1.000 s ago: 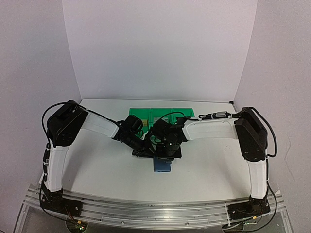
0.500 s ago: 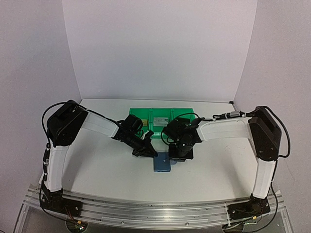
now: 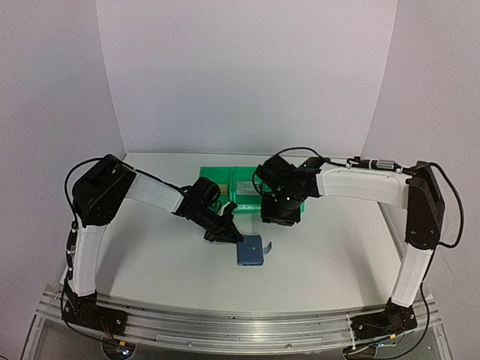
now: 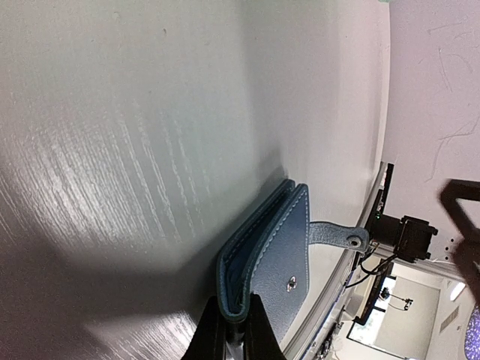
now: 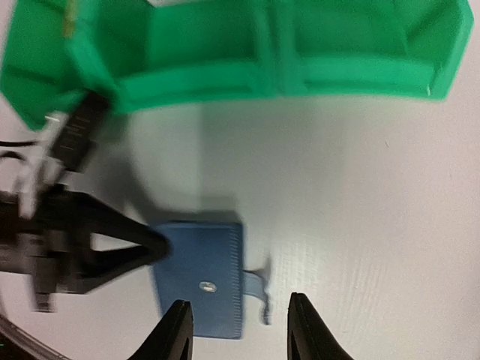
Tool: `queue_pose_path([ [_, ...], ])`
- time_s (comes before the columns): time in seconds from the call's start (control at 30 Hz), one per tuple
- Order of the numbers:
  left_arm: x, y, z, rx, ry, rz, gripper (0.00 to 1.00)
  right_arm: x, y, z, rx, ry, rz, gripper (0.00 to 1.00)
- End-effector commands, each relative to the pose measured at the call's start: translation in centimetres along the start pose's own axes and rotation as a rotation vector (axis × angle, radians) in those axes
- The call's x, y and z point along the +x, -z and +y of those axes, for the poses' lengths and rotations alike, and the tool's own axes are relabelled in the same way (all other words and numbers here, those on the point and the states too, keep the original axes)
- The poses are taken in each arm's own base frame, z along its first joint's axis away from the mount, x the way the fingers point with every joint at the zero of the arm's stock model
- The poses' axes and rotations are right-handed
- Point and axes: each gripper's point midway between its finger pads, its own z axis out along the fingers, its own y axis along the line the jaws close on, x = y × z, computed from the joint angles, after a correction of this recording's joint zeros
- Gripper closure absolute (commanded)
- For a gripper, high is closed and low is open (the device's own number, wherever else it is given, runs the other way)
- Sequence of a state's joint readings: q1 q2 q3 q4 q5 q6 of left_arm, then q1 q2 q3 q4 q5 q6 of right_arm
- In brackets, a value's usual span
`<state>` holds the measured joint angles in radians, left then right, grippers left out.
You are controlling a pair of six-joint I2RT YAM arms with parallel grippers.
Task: Take the credit cards out of the card holder
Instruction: Open the card holder at the center of the board.
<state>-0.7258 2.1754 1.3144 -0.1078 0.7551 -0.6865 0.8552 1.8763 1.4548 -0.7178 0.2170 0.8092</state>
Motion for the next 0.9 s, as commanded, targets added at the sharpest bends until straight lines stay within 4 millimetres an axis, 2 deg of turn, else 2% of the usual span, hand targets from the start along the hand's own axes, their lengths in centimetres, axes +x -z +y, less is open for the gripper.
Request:
queue_pose_path([
  [0.0, 0.3, 0.0, 3.2, -0.145, 0.057, -0.030, 1.00, -2.6, 4.7, 6.0, -0.126, 0.090, -0.113, 0.65],
  [0.07, 0.2, 0.0, 3.2, -0.144, 0.056, -0.033, 1.00, -1.6, 3.8, 7.2, -0.178, 0.060, -0.065, 0.73],
  [0.17, 0.2, 0.0, 3.2, -0.145, 0.056, -0.034, 1.00, 0.7, 1.1, 7.6, -0.234, -0.019, 0.020, 0.80],
  [0.37, 0.1, 0.0, 3.2, -0.147, 0.053, -0.038, 1.00, 3.7, -3.2, 5.2, -0.158, -0.077, 0.102, 0.84],
  [0.4, 0.2, 0.0, 3.3, -0.148, 0.054, -0.037, 1.00, 4.0, -3.6, 5.0, -0.153, -0.079, 0.114, 0.83],
  [0.53, 0.2, 0.0, 3.3, -0.149, 0.053, -0.035, 1.00, 4.5, -4.4, 4.5, -0.158, -0.086, 0.129, 0.70],
  [0.7, 0.1, -0.1, 3.3, -0.146, 0.051, -0.034, 1.00, 5.4, -5.8, 3.7, -0.158, -0.099, 0.164, 0.64],
  [0.87, 0.1, 0.0, 3.2, -0.146, 0.049, -0.036, 1.00, 5.8, -6.1, 3.1, -0.143, -0.096, 0.172, 0.57],
])
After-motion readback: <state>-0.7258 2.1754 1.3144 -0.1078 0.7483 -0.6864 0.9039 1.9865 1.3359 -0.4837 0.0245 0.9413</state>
